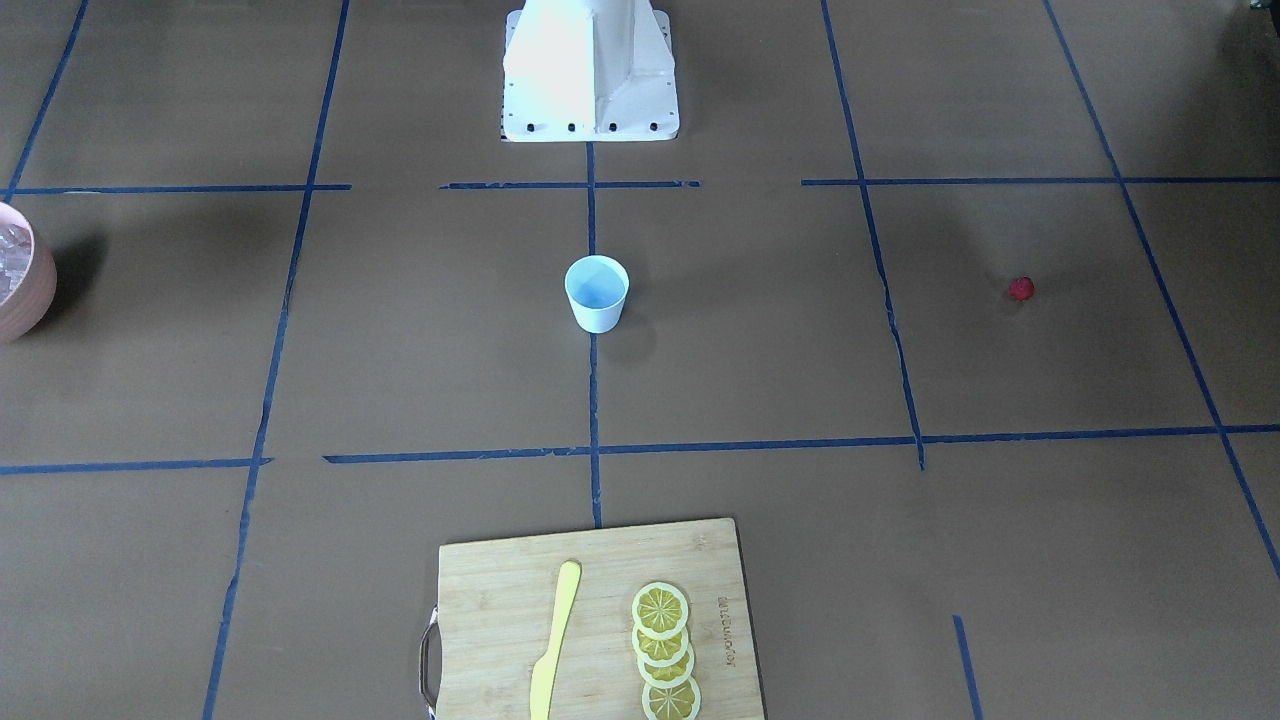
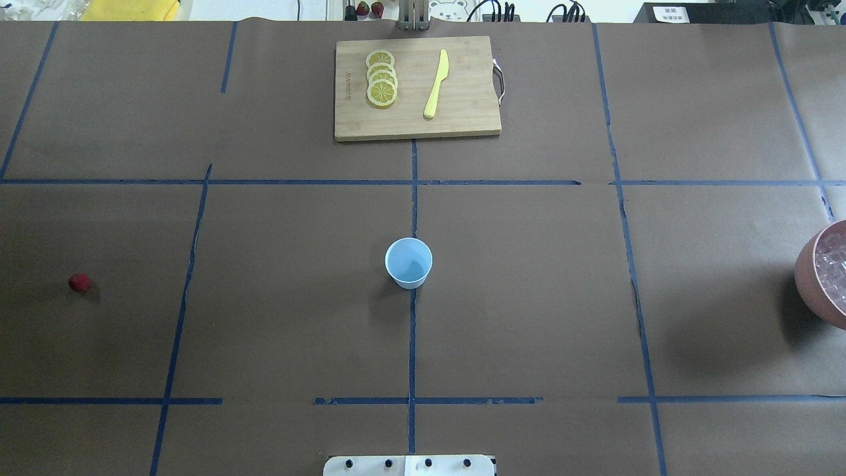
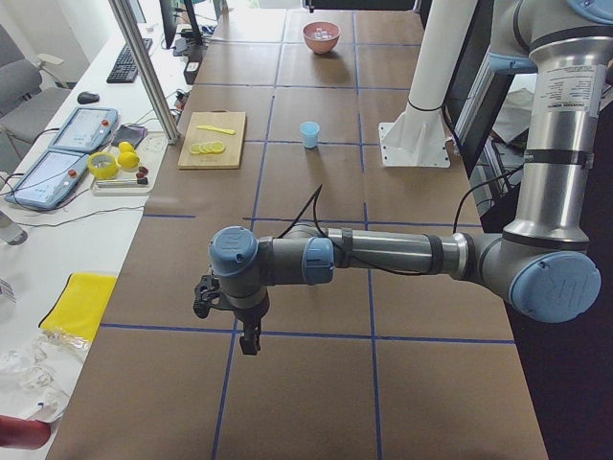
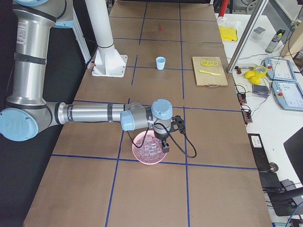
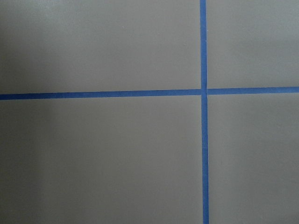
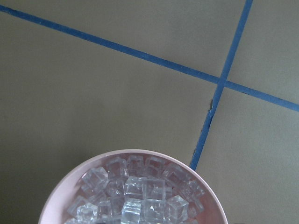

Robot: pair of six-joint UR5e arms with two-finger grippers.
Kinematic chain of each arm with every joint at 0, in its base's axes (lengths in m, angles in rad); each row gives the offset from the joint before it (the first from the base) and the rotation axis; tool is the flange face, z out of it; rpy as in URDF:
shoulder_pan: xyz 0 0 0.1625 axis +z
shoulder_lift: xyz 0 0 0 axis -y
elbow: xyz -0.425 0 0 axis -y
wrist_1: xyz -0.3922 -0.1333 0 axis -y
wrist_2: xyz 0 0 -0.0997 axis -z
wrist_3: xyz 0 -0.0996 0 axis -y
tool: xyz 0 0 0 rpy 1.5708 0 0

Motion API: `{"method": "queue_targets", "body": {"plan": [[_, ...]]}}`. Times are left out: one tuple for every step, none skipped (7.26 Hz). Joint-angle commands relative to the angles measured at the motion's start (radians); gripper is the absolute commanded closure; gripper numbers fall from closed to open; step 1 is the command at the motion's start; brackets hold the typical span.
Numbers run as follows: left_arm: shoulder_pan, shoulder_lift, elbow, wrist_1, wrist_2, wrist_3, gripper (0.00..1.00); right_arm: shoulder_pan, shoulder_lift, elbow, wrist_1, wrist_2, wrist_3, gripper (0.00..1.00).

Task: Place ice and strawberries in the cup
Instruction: 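Position the right gripper above the pink bowl of ice cubes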

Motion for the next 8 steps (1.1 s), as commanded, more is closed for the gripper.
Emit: {"method": "queue_targets", "body": {"plan": [[0.000,0.000,-0.002,0.000,0.000,0.000,0.00,-0.080,-0.001,0.002,0.052,-0.077,-0.013,0.16],[0.000,0.000,-0.002,0.000,0.000,0.000,0.00,-0.091,0.001,0.001,0.058,-0.075,-0.048,0.18],[0.000,0.002,-0.002,0.000,0.000,0.000,0.00,-0.097,0.001,0.001,0.058,-0.069,-0.072,0.18],[0.000,0.002,-0.002,0.000,0.000,0.000,0.00,-0.103,-0.001,-0.001,0.058,-0.062,-0.074,0.20],[0.000,0.002,-0.002,0.000,0.000,0.000,0.00,-0.111,-0.001,-0.001,0.057,-0.048,-0.072,0.24],[0.000,0.002,-0.002,0.000,0.000,0.000,0.00,-0.116,-0.002,-0.005,0.057,-0.046,-0.072,0.31],[0.000,0.003,0.000,0.000,0.000,0.003,0.00,-0.128,-0.003,-0.005,0.055,-0.046,-0.072,0.39],[0.000,0.003,0.000,0.000,-0.003,0.003,0.00,-0.151,-0.003,-0.007,0.057,-0.046,-0.072,0.44]]}}
